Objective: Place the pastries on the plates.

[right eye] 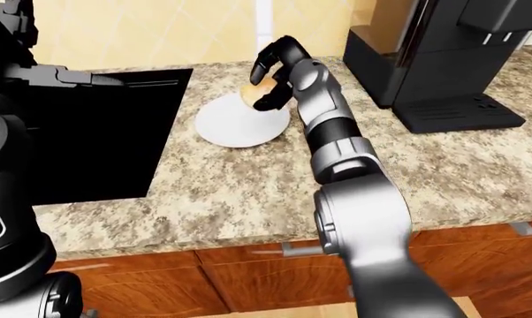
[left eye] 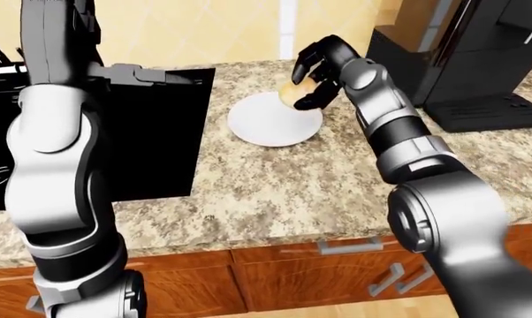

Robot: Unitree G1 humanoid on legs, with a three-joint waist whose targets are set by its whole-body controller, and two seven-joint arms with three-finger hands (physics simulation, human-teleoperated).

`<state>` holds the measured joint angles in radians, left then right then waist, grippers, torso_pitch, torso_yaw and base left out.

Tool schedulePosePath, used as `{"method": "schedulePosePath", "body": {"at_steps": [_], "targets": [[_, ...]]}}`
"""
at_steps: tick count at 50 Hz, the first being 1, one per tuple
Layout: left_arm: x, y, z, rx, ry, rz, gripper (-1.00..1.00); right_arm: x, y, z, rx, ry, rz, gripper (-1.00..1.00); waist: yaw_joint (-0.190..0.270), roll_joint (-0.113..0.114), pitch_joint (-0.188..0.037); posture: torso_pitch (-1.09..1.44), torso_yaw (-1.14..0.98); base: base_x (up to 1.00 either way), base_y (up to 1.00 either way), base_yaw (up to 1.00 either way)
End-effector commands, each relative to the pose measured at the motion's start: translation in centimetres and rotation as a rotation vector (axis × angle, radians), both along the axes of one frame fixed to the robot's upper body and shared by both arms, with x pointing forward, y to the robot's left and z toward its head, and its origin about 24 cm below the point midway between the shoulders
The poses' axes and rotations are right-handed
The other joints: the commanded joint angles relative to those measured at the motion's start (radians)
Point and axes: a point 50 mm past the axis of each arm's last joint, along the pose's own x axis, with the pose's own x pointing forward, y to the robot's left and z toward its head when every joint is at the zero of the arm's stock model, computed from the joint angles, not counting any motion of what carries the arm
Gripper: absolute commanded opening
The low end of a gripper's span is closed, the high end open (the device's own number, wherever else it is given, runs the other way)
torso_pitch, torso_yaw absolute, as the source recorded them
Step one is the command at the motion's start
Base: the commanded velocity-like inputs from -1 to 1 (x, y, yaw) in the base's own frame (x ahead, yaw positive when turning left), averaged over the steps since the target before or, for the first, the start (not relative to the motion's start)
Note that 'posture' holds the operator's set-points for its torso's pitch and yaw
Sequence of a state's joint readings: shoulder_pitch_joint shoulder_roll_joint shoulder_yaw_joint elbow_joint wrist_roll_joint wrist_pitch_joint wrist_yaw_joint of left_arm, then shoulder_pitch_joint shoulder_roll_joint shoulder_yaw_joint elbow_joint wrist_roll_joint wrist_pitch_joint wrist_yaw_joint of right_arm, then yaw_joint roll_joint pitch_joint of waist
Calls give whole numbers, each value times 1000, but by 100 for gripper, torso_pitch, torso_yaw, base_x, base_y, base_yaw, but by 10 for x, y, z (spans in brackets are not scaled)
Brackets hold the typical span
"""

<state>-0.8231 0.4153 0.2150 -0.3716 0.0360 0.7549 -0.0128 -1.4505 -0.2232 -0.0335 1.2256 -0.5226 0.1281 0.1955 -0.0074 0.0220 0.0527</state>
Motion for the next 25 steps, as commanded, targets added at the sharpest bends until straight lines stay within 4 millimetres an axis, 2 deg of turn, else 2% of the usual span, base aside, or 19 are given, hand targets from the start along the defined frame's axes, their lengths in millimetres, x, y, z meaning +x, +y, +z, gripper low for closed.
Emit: {"method": "schedulePosePath", "body": {"at_steps": [1, 9, 15, 20, 22, 24, 25], "targets": [[-8, 0, 15, 13, -81, 6, 100, -3, 7, 29, 11, -112, 24, -65, -1, 4, -31, 0, 0, 0, 0, 0], [-11, 2, 13, 14, -79, 13, 100, -3, 24, 16, 8, -97, 63, -66, -2, 7, -32, 0, 0, 0, 0, 0], [-12, 3, 13, 13, -82, 17, 100, -4, 30, 8, -2, -87, 88, -55, -2, 9, -33, 0, 0, 0, 0, 0], [-11, 3, 11, 15, -77, 20, 100, -4, 33, 7, -2, -86, 102, -28, -2, 10, -33, 0, 0, 0, 0, 0], [-11, 3, 11, 14, -76, 21, 100, -4, 33, 8, -5, -89, 107, -4, -2, 10, -33, 0, 0, 0, 0, 0], [-11, 3, 10, 16, -75, 21, 100, -5, 35, 8, -9, -88, 113, 33, -2, 10, -33, 0, 0, 0, 0, 0], [-11, 4, 9, 13, -75, 23, 100, -5, 35, 8, -5, -87, 114, 41, -3, 10, -33, 0, 0, 0, 0, 0]]}}
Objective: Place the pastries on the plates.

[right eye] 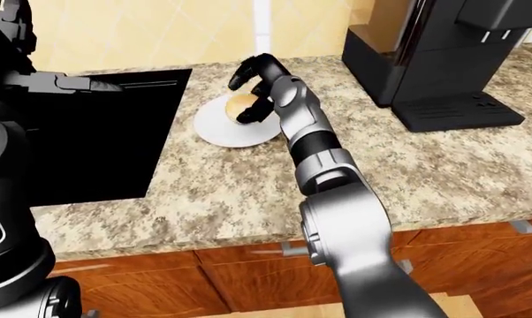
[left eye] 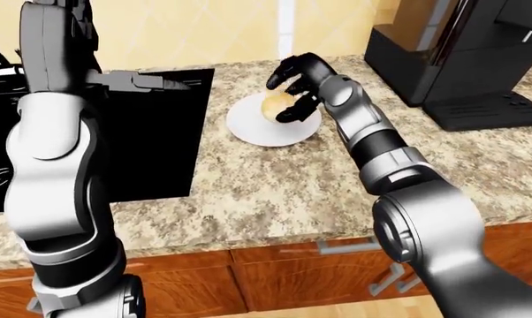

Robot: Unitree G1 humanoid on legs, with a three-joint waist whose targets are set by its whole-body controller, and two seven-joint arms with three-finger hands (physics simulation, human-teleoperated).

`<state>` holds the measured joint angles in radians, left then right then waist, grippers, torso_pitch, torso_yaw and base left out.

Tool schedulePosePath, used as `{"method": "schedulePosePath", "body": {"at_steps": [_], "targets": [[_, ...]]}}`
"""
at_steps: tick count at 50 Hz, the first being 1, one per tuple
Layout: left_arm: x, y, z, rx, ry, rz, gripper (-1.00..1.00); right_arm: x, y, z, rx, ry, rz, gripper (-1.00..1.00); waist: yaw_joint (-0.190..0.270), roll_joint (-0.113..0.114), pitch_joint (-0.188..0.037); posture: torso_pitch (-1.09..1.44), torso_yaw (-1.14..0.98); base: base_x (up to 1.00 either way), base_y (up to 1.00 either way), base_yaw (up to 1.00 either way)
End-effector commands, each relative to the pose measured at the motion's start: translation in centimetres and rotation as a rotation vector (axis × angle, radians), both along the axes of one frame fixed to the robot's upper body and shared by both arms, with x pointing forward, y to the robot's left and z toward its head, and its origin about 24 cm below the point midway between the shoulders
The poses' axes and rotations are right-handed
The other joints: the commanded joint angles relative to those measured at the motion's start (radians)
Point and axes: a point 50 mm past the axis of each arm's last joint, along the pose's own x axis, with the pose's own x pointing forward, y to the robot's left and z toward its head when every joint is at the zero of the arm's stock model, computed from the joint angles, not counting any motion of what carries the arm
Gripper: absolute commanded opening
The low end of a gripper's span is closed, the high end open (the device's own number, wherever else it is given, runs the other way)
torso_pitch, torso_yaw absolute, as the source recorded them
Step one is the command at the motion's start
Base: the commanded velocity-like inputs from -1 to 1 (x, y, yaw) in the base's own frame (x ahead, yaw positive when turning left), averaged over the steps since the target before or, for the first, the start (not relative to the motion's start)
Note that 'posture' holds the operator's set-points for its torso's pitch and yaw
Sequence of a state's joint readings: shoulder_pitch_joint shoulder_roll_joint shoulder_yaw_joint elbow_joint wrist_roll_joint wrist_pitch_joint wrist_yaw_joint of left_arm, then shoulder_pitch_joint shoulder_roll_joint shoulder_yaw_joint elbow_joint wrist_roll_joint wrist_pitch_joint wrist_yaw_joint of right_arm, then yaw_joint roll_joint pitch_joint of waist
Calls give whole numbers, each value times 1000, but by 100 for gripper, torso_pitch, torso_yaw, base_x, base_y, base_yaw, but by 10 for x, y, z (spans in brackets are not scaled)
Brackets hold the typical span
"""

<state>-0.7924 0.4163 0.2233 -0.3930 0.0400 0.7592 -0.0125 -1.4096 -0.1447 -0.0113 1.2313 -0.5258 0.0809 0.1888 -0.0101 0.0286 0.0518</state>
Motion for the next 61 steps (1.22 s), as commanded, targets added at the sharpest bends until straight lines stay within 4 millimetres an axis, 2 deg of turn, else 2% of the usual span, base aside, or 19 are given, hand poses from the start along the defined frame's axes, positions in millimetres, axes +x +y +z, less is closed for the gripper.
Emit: {"method": "schedulePosePath", "body": {"at_steps": [1, 3, 4, 16, 20, 27, 31, 37, 49, 61], "targets": [[-8, 0, 15, 14, -84, 9, 100, -2, 5, 31, 11, -111, 25, 47, 0, 4, -32, 0, 0, 0, 0, 0], [-9, 0, 15, 15, -84, 7, 100, -2, 6, 31, 10, -111, 26, 77, -1, 4, -32, 0, 0, 0, 0, 0], [-9, 0, 16, 16, -85, 8, 100, -2, 6, 31, 8, -112, 28, 100, -1, 4, -32, 0, 0, 0, 0, 0], [-7, 0, 18, 19, -87, 10, 100, -3, 5, 40, 12, -129, 22, 100, -1, 4, -32, 0, 0, 0, 0, 0], [-7, 0, 18, 17, -86, 10, 100, -4, 0, 56, 65, -167, -1, 100, 0, 4, -32, 0, 0, 0, 0, 0], [-8, 1, 16, 16, -81, 11, 100, -13, -15, 95, 207, -247, -55, 100, 3, 0, -28, 0, 0, 0, 0, 0], [-8, 1, 17, 18, -82, 10, 100, -26, -30, 116, 296, -307, -96, 100, 5, -5, -24, 0, 0, 0, 0, 0], [-8, 1, 19, 22, -85, 10, 100, -48, -56, 131, 355, -373, -155, 100, 10, -14, -21, 0, 0, 0, 0, 0], [-15, 5, 29, 29, -103, 25, 100, -86, -91, 136, 370, -436, -212, 100, 12, -20, -17, 0, 0, 0, 0, 0], [-25, 13, 34, 42, -107, 57, 100, -123, -125, 126, 393, -470, -304, 100, 13, -25, -13, 0, 0, 0, 0, 0]]}}
